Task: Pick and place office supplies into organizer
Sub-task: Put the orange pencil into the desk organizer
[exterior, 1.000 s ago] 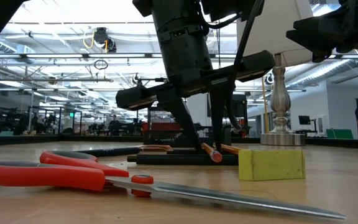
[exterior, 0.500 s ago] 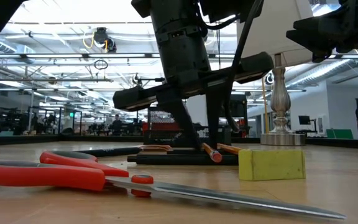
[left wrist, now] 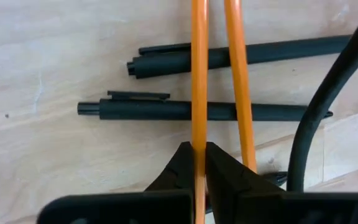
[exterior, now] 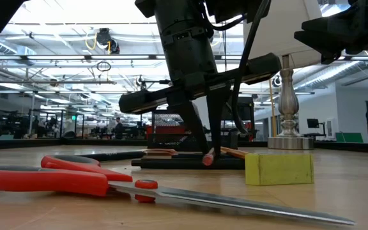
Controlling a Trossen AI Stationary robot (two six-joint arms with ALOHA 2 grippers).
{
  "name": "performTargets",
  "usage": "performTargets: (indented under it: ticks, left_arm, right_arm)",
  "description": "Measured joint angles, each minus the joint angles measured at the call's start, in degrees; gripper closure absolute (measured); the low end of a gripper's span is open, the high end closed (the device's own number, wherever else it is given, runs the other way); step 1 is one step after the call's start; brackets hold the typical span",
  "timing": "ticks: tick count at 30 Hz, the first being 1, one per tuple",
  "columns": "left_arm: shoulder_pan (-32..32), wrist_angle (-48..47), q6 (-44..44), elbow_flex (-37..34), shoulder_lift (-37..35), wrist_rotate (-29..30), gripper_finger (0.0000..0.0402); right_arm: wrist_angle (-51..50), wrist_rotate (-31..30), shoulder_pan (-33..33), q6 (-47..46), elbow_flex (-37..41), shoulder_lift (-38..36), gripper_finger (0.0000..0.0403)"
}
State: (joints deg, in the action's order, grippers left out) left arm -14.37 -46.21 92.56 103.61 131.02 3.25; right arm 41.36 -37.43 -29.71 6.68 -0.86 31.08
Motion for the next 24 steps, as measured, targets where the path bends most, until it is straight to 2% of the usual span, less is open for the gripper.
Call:
performTargets:
  ticks: [3, 6, 12, 15, 20, 24]
  left_arm:
    - [0.0, 0.8, -3.6, 0.0, 0.0, 1.0, 0.0391]
    - [0.2, 3.7, -11.3, 0.0, -0.5, 2.7, 0.0383]
    - [1.8, 10.6, -38.3, 0.4, -3.4, 6.6, 0.0394]
    - [2.1, 10.4, -45.9, 0.3, -4.7, 6.7, 0.0395]
    - [3.0, 9.9, -58.9, 0.3, -6.9, 7.8, 0.0374]
    - [3.8, 6.9, -66.4, 0.3, -8.4, 7.8, 0.0382]
  right_arm:
    - [0.0, 0.0, 0.0, 0.0, 0.0, 0.0, 0.0250]
    - [0.0, 0.0, 0.0, 0.0, 0.0, 0.0, 0.0250]
    - [0.0, 0.0, 0.0, 0.0, 0.0, 0.0, 0.0250]
    - [0.0, 0.0, 0.0, 0.0, 0.0, 0.1, 0.0250]
    - [0.0, 0.0, 0.0, 0.0, 0.0, 0.3, 0.0250]
    - [0.1, 0.0, 0.0, 0.0, 0.0, 0.3, 0.0250]
